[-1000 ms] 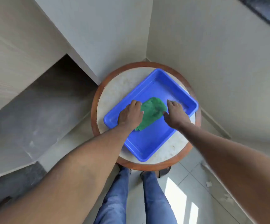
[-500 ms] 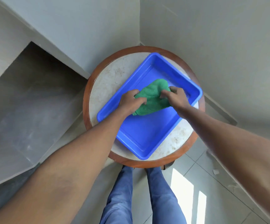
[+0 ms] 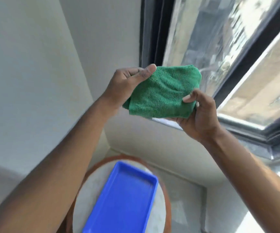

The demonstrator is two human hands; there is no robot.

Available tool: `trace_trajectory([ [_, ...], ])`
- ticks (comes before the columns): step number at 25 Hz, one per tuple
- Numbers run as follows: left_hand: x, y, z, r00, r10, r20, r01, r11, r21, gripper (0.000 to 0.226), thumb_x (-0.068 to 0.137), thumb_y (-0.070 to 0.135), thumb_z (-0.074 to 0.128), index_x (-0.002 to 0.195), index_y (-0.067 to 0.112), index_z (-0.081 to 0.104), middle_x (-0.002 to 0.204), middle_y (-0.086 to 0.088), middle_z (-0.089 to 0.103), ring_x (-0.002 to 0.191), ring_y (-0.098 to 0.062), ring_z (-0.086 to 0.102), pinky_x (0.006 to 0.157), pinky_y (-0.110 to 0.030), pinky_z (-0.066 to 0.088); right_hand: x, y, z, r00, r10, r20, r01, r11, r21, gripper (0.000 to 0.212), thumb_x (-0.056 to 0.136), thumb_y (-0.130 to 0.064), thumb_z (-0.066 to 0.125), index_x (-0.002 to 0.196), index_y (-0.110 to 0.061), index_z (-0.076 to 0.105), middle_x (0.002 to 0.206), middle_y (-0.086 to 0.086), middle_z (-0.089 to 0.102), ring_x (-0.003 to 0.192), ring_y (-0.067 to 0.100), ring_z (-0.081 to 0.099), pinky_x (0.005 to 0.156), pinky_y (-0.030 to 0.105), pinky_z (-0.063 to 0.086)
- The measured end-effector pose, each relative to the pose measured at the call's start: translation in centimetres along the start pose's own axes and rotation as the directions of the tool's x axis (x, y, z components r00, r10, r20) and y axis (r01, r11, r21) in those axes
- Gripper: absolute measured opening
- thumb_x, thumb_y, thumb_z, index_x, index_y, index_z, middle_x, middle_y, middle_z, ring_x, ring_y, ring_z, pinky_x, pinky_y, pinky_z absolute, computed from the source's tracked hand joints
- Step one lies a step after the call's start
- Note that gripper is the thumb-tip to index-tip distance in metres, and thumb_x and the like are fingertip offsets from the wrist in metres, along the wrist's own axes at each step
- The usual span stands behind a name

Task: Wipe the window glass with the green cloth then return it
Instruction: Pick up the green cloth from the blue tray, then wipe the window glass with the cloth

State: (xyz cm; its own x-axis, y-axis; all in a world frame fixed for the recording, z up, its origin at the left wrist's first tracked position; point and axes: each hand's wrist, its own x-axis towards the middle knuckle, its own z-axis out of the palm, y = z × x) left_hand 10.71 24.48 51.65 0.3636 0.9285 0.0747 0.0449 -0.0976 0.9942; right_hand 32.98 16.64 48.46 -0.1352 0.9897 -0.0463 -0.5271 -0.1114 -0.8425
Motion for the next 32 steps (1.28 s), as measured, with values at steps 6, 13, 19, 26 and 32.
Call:
trace_trajectory([
  [6,6.1,18.9,5.7,0.97,0.189,0.151,-0.189,0.982,-0.017,0.042,0.112,0.053,0.068,0.099,0.019,0.089,0.092,-0.002,0.088,0.079,-0.016,0.084,0.069,-0.029,0.069,-1.6,-17.9,4.0,0.931,-0.358,0.077,0.355,0.934,0.05,0.05,0.093,-0.008,0.043,0.136,-0.011,0.069,0.142,0.014,0.072,0.133,0.041,0.068,0.103,0.066,0.062],
  [13,14.5,28.5,14.0,0.741,0.669,0.066,-0.66,0.705,0.261,0.039,0.103,0.056,0.069,0.101,0.02,0.084,0.087,0.008,0.083,0.078,-0.006,0.077,0.07,-0.023,0.064,0.0,-30.1,1.1,0.912,-0.393,0.117,0.399,0.916,-0.037,0.032,0.093,-0.012,0.081,0.125,-0.016,0.079,0.134,0.016,0.079,0.121,0.036,0.079,0.086,0.051,0.07],
  [19,23.7,26.9,9.6,0.296,0.919,-0.262,-0.454,0.376,0.808,0.045,0.123,0.018,0.042,0.158,-0.008,0.053,0.16,-0.027,0.057,0.149,-0.04,0.055,0.13,-0.046,0.042,5.9,-34.7,-2.0,0.195,-0.913,0.359,0.521,-0.214,-0.826,0.059,0.091,-0.014,0.068,0.148,-0.029,0.069,0.158,0.011,0.065,0.148,0.028,0.061,0.121,0.039,0.053],
  [26,31.0,21.5,5.3,0.357,0.923,-0.144,-0.391,0.288,0.874,0.068,0.125,0.036,0.02,0.18,-0.003,0.015,0.191,-0.021,0.002,0.179,-0.033,0.0,0.146,-0.05,0.006,16.8,-35.7,1.2,0.39,-0.742,0.545,-0.002,-0.593,-0.805,0.111,0.097,-0.074,0.06,0.173,-0.002,0.023,0.184,0.018,0.001,0.173,0.033,0.003,0.141,0.044,-0.002],
  [32,32.4,20.9,5.0,0.236,0.963,-0.133,-0.401,0.221,0.889,0.062,0.125,0.029,0.023,0.178,-0.004,0.022,0.19,-0.022,0.011,0.179,-0.023,0.001,0.145,-0.039,0.005,18.3,-33.0,0.1,0.41,-0.403,0.819,0.002,-0.897,-0.442,0.072,0.103,-0.014,0.062,0.169,-0.006,0.037,0.18,0.014,0.03,0.169,0.029,0.026,0.138,0.048,0.028],
])
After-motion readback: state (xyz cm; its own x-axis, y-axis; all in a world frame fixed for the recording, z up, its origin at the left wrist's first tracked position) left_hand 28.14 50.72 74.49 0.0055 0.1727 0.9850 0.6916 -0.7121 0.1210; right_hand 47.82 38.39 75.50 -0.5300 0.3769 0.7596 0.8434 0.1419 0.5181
